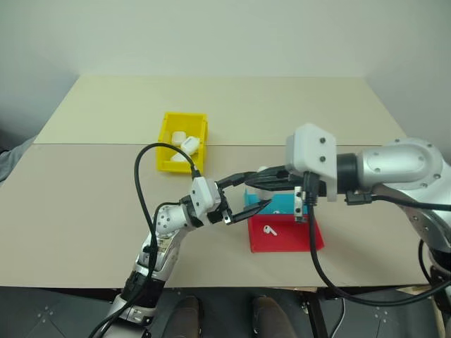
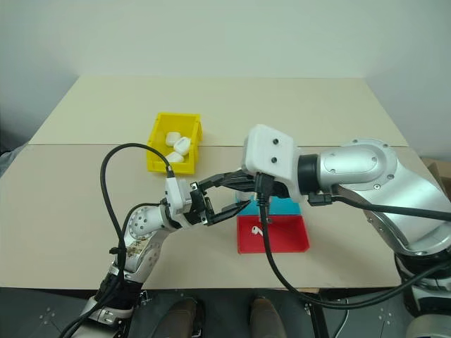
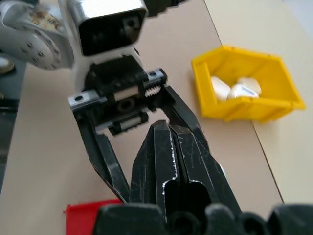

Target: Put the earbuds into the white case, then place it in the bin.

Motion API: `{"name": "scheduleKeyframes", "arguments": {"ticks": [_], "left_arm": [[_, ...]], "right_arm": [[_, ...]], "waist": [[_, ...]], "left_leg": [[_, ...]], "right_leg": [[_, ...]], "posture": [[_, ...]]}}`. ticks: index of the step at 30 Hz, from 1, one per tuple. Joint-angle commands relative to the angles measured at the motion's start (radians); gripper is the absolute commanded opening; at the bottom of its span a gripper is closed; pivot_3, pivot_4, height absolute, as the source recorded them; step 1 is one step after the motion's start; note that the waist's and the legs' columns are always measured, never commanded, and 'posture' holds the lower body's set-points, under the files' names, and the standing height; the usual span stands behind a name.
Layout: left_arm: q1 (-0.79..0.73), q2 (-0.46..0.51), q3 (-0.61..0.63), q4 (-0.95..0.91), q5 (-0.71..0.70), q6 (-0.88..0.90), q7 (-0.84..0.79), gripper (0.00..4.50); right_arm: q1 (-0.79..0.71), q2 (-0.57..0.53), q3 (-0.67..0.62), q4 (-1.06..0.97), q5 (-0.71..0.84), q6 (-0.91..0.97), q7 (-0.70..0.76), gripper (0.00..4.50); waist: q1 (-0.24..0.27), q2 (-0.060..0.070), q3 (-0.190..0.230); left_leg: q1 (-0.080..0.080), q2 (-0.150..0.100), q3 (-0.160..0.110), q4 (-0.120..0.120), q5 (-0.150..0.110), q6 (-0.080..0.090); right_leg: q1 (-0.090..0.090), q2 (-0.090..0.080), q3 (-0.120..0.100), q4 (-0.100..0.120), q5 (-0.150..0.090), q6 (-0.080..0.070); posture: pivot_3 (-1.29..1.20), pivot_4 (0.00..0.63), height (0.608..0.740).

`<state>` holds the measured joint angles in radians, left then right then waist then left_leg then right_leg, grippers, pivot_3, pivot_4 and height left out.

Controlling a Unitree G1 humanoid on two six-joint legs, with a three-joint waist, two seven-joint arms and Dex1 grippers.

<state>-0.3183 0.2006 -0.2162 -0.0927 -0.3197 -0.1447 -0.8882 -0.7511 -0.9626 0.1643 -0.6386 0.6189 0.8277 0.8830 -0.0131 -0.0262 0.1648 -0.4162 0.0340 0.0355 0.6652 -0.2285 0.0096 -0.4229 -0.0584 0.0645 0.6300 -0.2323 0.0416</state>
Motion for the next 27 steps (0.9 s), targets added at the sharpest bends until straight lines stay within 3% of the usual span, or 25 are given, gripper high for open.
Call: {"name": "scheduleKeyframes", "arguments": {"ticks": [1, 6, 9, 12, 15, 17, 26, 27], "left_arm": [[-0.013, -0.011, 0.014, -0.068, -0.037, -0.018, 0.006, 2.74], [-0.001, -0.014, 0.038, -0.062, -0.028, -0.023, 0.038, 2.74], [-0.014, -0.049, 0.084, -0.039, 0.028, -0.063, 0.152, 2.74], [-0.131, -0.145, 0.166, 0.034, 0.213, -0.037, 0.496, 2.74], [-0.289, -0.203, 0.266, 0.138, 0.374, 0.148, 0.868, 2.74], [-0.332, -0.205, 0.298, 0.195, 0.427, 0.174, 0.982, 2.74], [-0.480, -0.154, 0.275, 0.516, 0.510, 0.195, 1.119, 2.74], [-0.491, -0.153, 0.276, 0.537, 0.504, 0.190, 1.120, 3.09]], "right_arm": [[0.018, -0.027, -0.030, -0.002, -0.030, -0.024, 0.026, 0.03], [-0.010, 0.069, -0.190, 0.034, 0.123, 0.008, -0.016, 0.03], [0.006, 0.097, -0.295, 0.045, 0.189, 0.021, -0.056, 0.03], [0.065, 0.103, -0.377, 0.040, 0.223, 0.047, -0.130, 0.03], [0.153, 0.118, -0.426, 0.030, 0.243, 0.069, -0.194, 0.03], [0.197, 0.121, -0.431, 0.020, 0.246, 0.071, -0.218, 0.03], [0.252, 0.119, -0.364, 0.037, 0.209, 0.069, -0.256, 0.03], [0.252, 0.119, -0.363, 0.038, 0.208, 0.070, -0.259, 0.01]], "waist": [[0.000, 0.000, 0.000], [-0.001, 0.000, 0.000], [0.001, 0.000, 0.000], [0.013, 0.000, 0.000], [0.026, -0.002, 0.001], [0.021, -0.001, 0.000], [0.022, 0.000, 0.000], [0.024, 0.000, 0.000]], "left_leg": [[0.000, 0.000, 0.000, 0.000, 0.000, 0.000], [0.000, 0.000, 0.000, 0.000, 0.000, 0.000], [0.000, 0.000, -0.001, 0.000, 0.000, 0.000], [0.000, 0.000, -0.001, 0.002, 0.000, 0.000], [-0.001, -0.001, -0.002, 0.006, 0.000, 0.000], [-0.004, -0.001, -0.003, 0.009, 0.000, 0.001], [-0.007, -0.002, -0.002, 0.011, -0.002, 0.003], [-0.007, -0.002, -0.002, 0.012, -0.002, 0.003]], "right_leg": [[0.000, 0.000, 0.000, 0.000, 0.000, 0.000], [0.000, 0.000, 0.000, 0.000, 0.000, 0.000], [0.001, 0.000, 0.000, 0.000, 0.000, 0.000], [0.002, 0.000, -0.001, 0.000, 0.001, 0.001], [0.003, 0.000, -0.001, -0.001, 0.004, 0.004], [0.003, 0.000, -0.001, -0.001, 0.005, 0.005], [0.000, 0.000, -0.001, -0.001, 0.006, 0.006], [0.000, 0.000, -0.001, -0.001, 0.006, 0.006]], "posture": [[0.00, 0.150, 0.740], [0.00, 0.150, 0.740], [0.00, 0.150, 0.740], [0.00, 0.150, 0.740], [0.00, 0.150, 0.740], [0.00, 0.150, 0.740], [0.00, 0.150, 0.740], [0.00, 0.150, 0.740]]}}
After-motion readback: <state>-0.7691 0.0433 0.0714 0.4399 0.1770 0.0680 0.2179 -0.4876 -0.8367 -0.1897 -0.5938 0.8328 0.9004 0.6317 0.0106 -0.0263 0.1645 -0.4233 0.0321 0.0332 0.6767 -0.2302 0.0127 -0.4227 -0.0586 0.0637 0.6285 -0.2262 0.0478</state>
